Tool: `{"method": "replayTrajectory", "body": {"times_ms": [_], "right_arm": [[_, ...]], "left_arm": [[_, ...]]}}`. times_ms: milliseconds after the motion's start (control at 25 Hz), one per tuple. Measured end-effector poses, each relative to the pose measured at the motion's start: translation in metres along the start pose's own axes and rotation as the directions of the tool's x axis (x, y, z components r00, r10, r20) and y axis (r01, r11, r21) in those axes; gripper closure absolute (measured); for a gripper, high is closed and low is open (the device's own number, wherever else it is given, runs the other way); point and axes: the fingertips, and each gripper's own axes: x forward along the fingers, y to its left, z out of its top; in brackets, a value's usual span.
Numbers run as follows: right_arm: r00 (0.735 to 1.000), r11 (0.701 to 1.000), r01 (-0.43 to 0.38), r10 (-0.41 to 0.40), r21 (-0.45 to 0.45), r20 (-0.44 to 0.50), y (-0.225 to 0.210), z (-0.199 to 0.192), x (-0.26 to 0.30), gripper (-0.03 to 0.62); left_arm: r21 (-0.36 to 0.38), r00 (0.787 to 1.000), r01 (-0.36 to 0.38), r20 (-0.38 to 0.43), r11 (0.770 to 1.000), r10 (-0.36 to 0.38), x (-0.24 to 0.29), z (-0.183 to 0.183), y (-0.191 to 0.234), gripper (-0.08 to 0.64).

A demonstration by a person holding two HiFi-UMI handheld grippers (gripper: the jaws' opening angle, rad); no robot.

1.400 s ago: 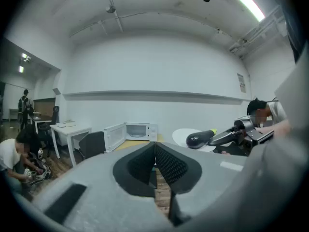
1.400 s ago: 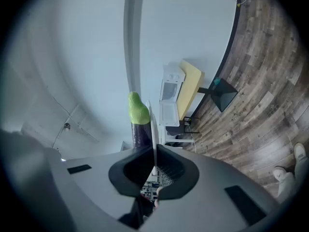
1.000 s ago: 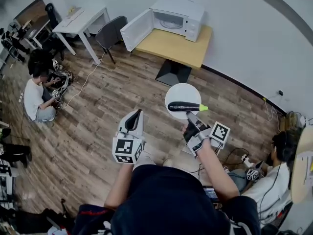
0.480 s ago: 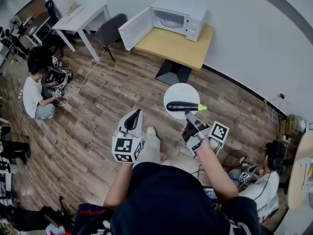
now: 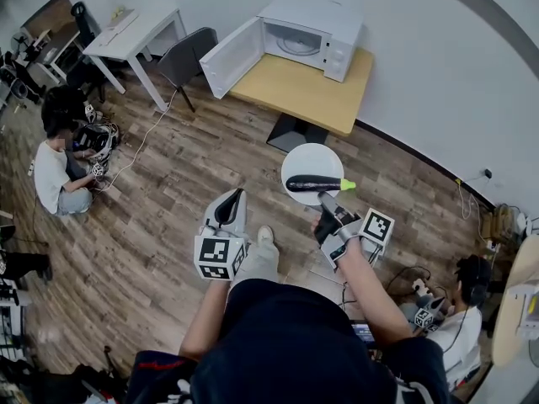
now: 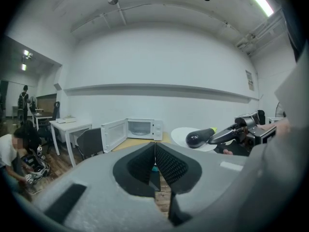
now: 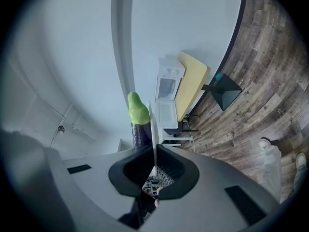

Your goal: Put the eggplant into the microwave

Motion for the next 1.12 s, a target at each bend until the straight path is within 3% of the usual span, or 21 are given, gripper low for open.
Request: {"method": "replayTrajectory", "body": {"times_ms": [440,880,1120], "right_arm": [[0.999,0.999,0.033,-0.034,0.011,0.032,0.022,0.069,0.12,0.571],[0.997,1.0,0.011,-0.01,-0.016,0.074,0.01,0.082,0.14,0.571],[0.997,0.999,0.033,-0.033,0.002,0.076,0.026,0.109,0.212,0.571]], "left_arm": [[0.007,0.999,0.046,-0.025,0.999,-0.046,0.119,0.036,0.083,0.541],[0.038,0.995,0.095,0.018,0.995,-0.096,0.149,0.032,0.091,0.541],[0.039,0.993,0.116,0.003,0.992,-0.116,0.205,0.058,0.142,0.541]]}}
